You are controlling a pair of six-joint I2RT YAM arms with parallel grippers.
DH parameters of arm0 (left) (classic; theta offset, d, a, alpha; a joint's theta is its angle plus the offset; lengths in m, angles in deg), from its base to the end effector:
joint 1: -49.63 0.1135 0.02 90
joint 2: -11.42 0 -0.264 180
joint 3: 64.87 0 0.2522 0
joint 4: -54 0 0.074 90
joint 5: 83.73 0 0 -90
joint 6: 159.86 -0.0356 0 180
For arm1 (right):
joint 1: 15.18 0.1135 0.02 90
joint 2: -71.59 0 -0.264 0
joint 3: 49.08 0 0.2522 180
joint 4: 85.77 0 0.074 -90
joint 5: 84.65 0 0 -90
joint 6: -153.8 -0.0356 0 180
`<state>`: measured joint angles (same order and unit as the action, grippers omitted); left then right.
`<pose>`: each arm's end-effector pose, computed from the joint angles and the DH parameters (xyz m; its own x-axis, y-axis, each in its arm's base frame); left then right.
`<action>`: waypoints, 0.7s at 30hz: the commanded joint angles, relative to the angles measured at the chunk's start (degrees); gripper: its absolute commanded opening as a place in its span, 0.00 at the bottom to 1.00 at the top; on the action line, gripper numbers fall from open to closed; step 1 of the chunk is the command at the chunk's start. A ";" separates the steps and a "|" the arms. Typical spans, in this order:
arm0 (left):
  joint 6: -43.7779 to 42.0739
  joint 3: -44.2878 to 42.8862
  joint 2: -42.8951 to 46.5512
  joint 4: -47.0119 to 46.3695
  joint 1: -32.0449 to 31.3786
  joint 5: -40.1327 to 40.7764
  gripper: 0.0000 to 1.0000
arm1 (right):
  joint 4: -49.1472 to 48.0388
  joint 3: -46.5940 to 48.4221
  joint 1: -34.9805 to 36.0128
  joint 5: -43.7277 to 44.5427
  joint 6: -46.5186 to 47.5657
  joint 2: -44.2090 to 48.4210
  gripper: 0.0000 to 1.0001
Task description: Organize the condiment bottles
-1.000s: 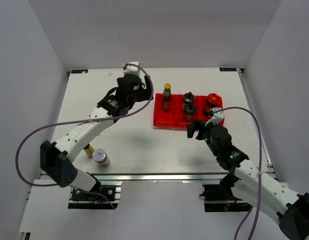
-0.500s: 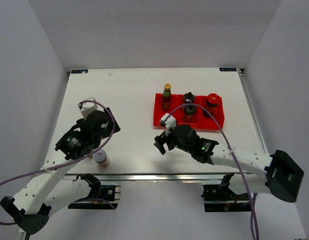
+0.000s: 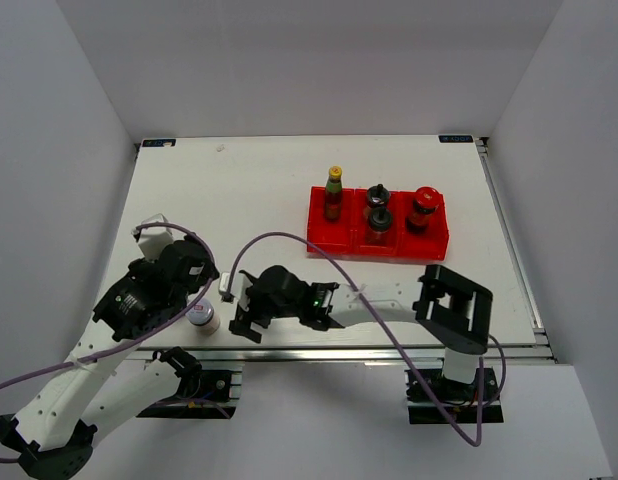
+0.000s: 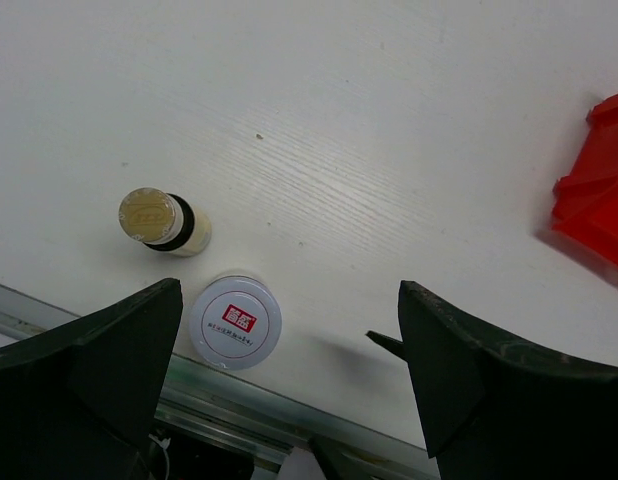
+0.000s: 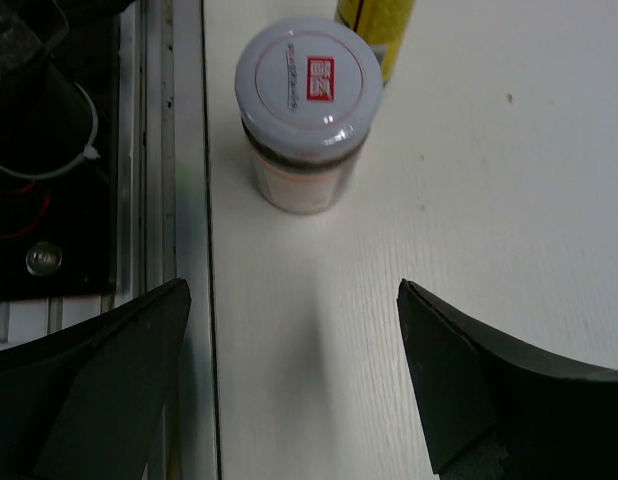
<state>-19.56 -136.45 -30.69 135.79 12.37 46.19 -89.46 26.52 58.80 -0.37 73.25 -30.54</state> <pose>0.0979 -0.0458 0.3344 -0.5194 -0.3463 -0.7812 -0.3875 0.9103 -0.1459 0.1075 0.3873 0.2165 0.0555 -0.3986 -0.9154 -0.9860 0.1225 -0.1132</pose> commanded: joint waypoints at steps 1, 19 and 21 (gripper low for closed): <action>1.73 -1.32 0.19 1.32 -0.19 3.85 0.98 | -7.92 4.85 0.90 -2.63 0.75 -4.12 0.89; 4.27 -3.52 0.71 0.17 -0.19 4.99 0.98 | -23.15 15.50 2.23 -1.67 -6.29 -22.14 0.89; 4.71 -4.14 0.27 0.61 -0.19 5.34 0.98 | -24.29 15.94 2.14 -1.49 -6.64 -23.64 0.89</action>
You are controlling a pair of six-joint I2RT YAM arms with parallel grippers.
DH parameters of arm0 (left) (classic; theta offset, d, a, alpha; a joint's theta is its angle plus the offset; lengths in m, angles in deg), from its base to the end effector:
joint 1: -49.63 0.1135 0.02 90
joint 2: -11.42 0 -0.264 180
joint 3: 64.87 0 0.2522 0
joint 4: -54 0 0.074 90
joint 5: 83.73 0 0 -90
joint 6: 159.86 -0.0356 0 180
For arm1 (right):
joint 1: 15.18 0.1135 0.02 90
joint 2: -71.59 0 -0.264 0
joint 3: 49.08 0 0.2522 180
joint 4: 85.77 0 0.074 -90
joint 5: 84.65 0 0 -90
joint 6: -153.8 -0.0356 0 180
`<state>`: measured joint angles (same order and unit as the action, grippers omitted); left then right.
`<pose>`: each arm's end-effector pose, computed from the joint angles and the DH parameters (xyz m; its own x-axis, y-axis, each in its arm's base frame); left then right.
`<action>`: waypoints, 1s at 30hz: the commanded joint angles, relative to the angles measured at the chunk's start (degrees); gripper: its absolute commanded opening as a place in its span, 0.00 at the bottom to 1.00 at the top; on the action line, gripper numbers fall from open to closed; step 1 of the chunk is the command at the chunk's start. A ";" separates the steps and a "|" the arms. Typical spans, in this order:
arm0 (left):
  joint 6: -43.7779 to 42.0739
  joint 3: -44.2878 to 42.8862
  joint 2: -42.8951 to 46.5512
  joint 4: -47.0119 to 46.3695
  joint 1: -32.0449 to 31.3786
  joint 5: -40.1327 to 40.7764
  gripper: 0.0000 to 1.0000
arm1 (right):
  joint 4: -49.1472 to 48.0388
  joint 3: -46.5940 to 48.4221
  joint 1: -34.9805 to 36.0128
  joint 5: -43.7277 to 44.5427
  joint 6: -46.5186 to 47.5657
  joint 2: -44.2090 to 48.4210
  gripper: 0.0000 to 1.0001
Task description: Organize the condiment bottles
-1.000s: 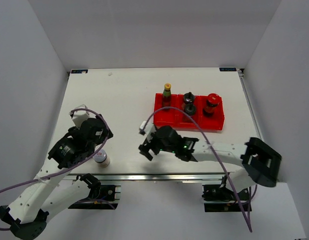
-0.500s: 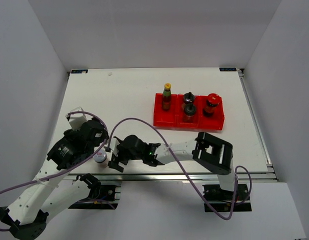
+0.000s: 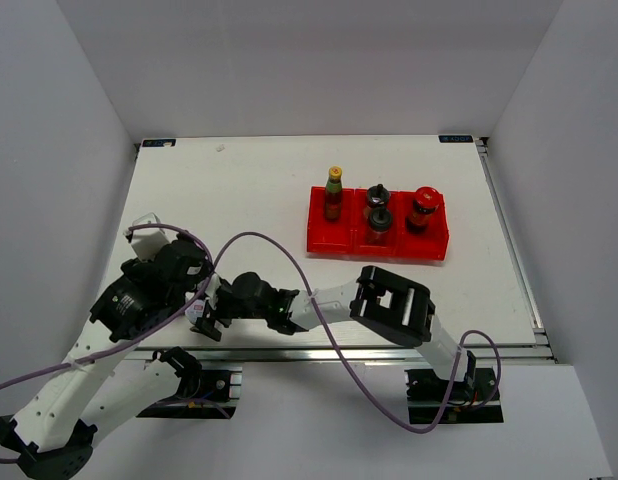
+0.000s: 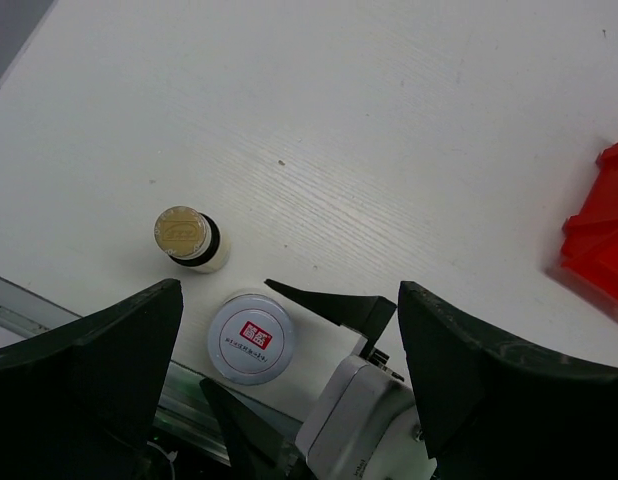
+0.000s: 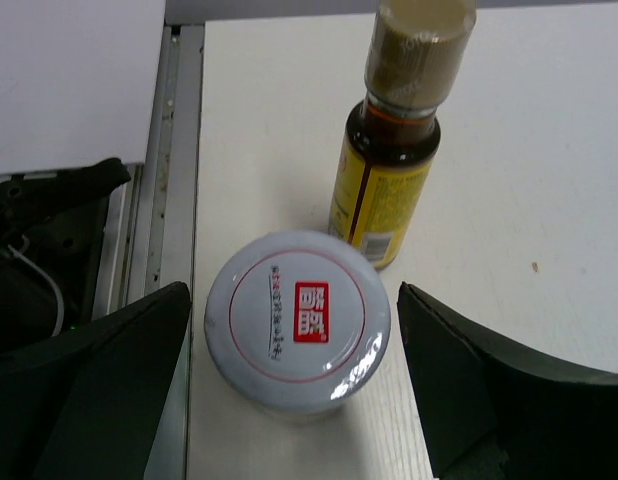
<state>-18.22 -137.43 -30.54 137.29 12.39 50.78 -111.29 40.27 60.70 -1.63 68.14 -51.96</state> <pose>0.0955 -0.0413 0.3393 -0.4661 -0.3481 -0.8134 -0.4386 0.8893 -0.1292 0.1135 0.4691 0.1753 0.0384 -0.1554 -0.9871 -0.9918 0.1142 -0.0565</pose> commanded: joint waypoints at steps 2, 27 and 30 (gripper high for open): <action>3.82 -3.16 -0.06 -0.72 -0.21 1.01 0.98 | -3.86 2.89 0.24 0.56 -1.96 -3.01 0.89; 3.21 -1.75 -1.81 -2.82 -0.21 -0.30 0.98 | -16.69 -20.20 0.32 4.87 -3.90 14.55 0.26; 2.42 -1.40 -3.04 -5.19 -0.21 -1.97 0.98 | -17.14 -26.88 0.32 10.22 -5.57 21.84 0.22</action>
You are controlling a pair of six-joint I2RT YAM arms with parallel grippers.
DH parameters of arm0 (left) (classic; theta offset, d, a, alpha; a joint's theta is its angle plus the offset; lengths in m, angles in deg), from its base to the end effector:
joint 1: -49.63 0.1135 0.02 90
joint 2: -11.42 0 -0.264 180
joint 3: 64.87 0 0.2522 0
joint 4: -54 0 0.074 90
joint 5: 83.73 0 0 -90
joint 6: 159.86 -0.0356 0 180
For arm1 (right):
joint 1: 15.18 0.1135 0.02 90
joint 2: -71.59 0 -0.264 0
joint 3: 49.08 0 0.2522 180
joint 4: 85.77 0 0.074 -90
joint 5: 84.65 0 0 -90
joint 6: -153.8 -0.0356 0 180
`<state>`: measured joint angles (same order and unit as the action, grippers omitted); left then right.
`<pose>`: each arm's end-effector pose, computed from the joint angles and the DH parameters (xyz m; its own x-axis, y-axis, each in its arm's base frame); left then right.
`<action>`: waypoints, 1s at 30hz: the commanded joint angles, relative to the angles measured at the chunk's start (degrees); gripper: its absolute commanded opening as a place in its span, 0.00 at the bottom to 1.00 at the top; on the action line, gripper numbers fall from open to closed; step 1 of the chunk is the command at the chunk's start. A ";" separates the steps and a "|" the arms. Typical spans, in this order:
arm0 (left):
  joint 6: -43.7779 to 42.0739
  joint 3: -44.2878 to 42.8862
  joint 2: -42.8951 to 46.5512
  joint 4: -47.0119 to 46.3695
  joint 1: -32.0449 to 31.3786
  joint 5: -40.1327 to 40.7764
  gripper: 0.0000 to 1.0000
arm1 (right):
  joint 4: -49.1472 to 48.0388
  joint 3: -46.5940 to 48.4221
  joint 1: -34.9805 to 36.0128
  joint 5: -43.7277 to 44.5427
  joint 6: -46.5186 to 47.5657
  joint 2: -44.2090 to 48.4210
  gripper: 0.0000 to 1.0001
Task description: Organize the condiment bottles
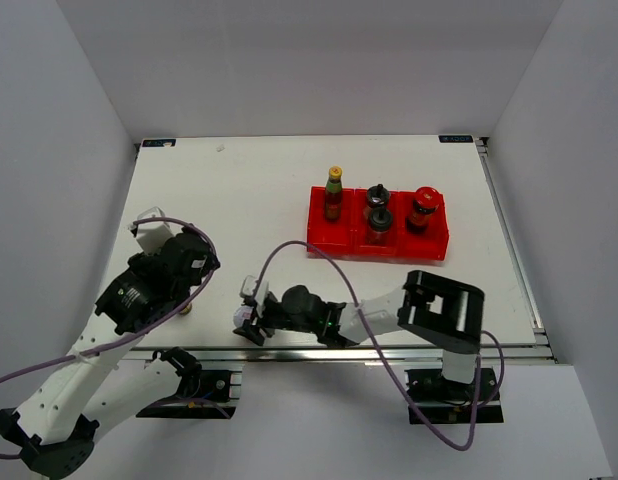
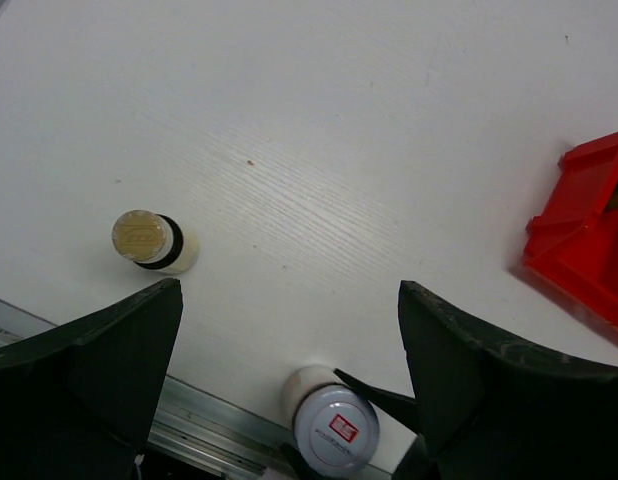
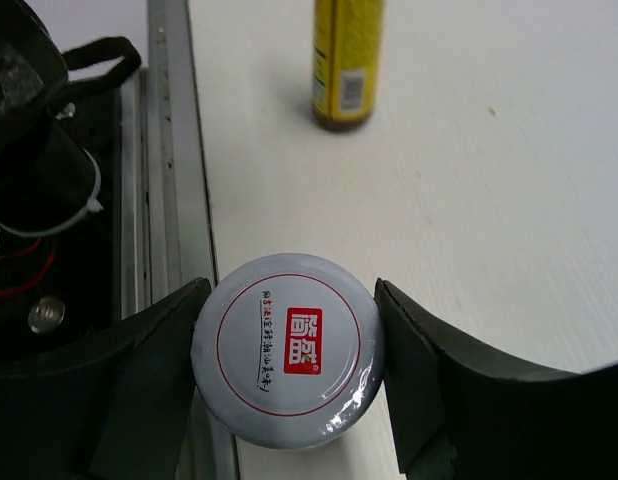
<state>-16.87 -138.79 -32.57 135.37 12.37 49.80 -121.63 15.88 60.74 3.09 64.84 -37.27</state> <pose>0.1031 -0.0476 0.3446 -0.4523 -0.3834 -0.8053 -0.4384 0.8819 -0.1736 0.0949 0.3840 0.1731 -0.0163 -0.1394 -0.9901 -0.9792 0.2027 -0.0125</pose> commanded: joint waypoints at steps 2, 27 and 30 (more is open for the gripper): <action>0.36 0.92 -1.54 -5.38 -0.19 -2.65 0.98 | -5.40 -6.80 0.11 9.81 -3.32 12.77 0.20; -15.55 3.47 -14.28 -34.65 -0.19 -11.98 0.98 | 29.76 -21.58 -44.53 33.38 -9.48 54.37 0.09; -15.73 3.56 -14.11 -35.09 -0.19 -11.62 0.98 | 29.67 -21.14 -50.42 31.45 -9.04 53.67 0.09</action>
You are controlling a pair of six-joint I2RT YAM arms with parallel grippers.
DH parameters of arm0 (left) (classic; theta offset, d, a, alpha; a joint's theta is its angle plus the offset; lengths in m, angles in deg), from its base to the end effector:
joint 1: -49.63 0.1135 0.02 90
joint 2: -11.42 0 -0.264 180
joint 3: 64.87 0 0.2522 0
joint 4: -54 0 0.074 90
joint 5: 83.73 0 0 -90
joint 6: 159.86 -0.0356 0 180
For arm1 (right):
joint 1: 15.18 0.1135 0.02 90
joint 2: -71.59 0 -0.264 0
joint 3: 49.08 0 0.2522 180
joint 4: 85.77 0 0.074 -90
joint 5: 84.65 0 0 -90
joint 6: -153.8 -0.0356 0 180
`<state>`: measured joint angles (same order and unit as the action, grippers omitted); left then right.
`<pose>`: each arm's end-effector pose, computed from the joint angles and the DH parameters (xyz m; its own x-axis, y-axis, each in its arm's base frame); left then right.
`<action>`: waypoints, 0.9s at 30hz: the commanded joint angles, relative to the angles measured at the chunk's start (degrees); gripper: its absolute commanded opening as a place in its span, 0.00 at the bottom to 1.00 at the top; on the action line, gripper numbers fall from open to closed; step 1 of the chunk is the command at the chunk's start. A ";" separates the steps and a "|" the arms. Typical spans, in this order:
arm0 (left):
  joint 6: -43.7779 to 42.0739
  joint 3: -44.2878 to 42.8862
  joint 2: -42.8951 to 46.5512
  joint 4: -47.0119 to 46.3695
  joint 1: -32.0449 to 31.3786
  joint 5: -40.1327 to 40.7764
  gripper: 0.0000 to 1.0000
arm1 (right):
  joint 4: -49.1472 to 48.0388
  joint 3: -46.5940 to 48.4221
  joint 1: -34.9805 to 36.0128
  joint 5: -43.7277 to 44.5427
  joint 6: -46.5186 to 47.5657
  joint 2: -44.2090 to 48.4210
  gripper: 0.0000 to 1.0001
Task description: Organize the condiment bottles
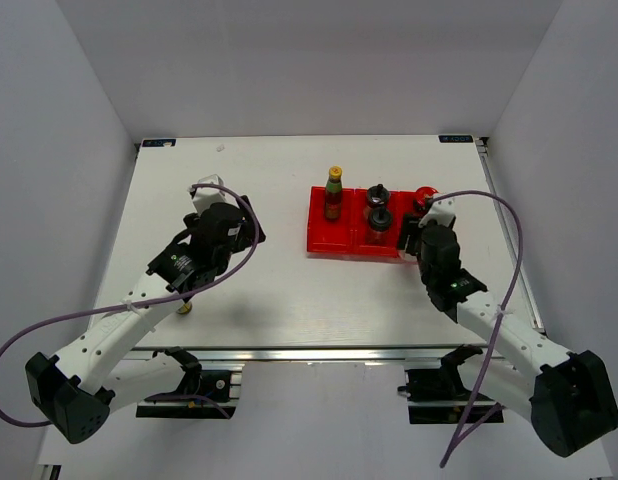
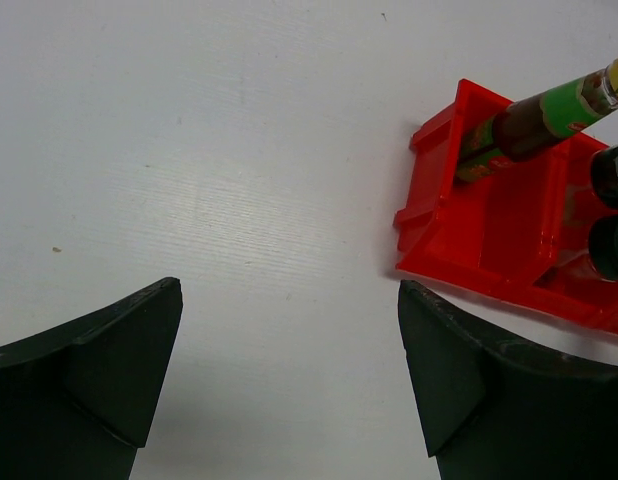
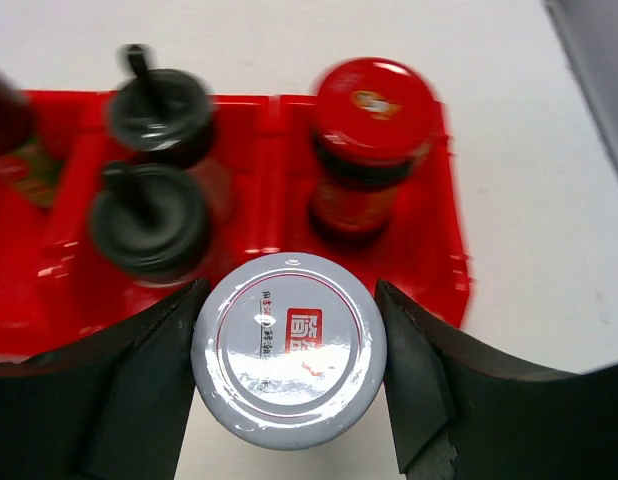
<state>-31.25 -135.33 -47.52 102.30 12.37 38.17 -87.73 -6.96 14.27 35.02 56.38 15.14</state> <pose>0.1820 -0.1148 0.3276 -0.4829 -0.2983 -0.8233 -0.1590 0.9544 -0.2526 0.2011 0.0933 0.2486 -0.1858 0.0240 -0.9823 0.0180 0.9996 0.0210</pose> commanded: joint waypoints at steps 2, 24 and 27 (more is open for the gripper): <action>-1.43 0.54 1.10 -2.20 -0.19 0.53 0.98 | -3.61 2.66 -8.07 -1.98 -0.75 0.55 0.09; -0.82 2.30 1.72 -2.11 -0.19 3.08 0.98 | -28.47 3.63 -15.83 -6.20 4.87 -19.04 0.07; -0.64 2.48 1.55 -2.29 -0.19 3.34 0.98 | -32.34 3.20 -15.83 -5.68 5.05 -20.80 0.07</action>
<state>-31.93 -133.34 -47.19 100.53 12.37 40.25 -107.89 -5.74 -1.31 27.04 60.53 -5.25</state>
